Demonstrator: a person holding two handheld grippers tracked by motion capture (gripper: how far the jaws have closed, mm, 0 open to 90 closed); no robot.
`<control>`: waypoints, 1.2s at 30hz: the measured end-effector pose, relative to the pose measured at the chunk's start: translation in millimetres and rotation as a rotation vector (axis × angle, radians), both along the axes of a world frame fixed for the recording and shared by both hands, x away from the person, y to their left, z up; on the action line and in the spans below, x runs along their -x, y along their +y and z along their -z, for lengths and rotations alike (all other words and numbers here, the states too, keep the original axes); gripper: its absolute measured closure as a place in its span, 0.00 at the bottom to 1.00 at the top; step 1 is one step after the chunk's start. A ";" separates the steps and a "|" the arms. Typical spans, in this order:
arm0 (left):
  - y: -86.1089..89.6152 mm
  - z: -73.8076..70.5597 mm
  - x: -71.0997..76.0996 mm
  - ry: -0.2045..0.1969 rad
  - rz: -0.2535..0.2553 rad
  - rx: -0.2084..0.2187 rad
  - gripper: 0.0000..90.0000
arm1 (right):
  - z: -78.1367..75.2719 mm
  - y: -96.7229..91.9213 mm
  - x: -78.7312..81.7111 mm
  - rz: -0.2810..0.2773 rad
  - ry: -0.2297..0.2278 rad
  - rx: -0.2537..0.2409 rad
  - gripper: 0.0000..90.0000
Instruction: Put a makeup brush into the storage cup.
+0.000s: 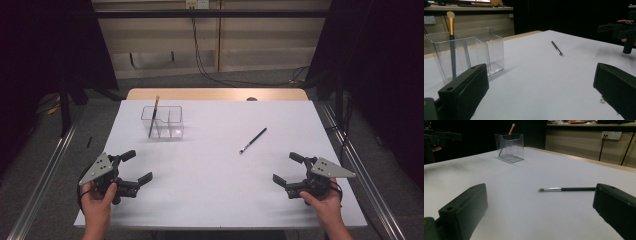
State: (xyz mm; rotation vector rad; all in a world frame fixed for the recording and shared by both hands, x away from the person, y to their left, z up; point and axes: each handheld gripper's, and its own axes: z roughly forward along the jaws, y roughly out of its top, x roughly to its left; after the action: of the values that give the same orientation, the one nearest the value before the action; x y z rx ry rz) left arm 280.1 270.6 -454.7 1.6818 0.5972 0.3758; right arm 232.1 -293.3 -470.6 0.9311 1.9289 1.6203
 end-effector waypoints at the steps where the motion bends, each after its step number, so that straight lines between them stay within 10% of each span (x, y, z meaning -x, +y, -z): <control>1: -0.3 0.3 0.2 -0.001 0.002 -0.008 0.00 | -0.5 0.6 -0.5 -0.001 -0.002 -0.001 0.00; 36: -3.9 -0.5 2.8 -0.009 0.021 -0.009 0.00 | -1.4 17.2 -60.0 0.053 0.046 0.054 0.00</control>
State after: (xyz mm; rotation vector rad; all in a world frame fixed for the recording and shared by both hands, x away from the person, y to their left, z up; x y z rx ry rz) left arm 277.3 266.6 -454.2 1.6927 0.5718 0.3711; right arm 292.1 -276.2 -469.2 0.9973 1.9517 1.5225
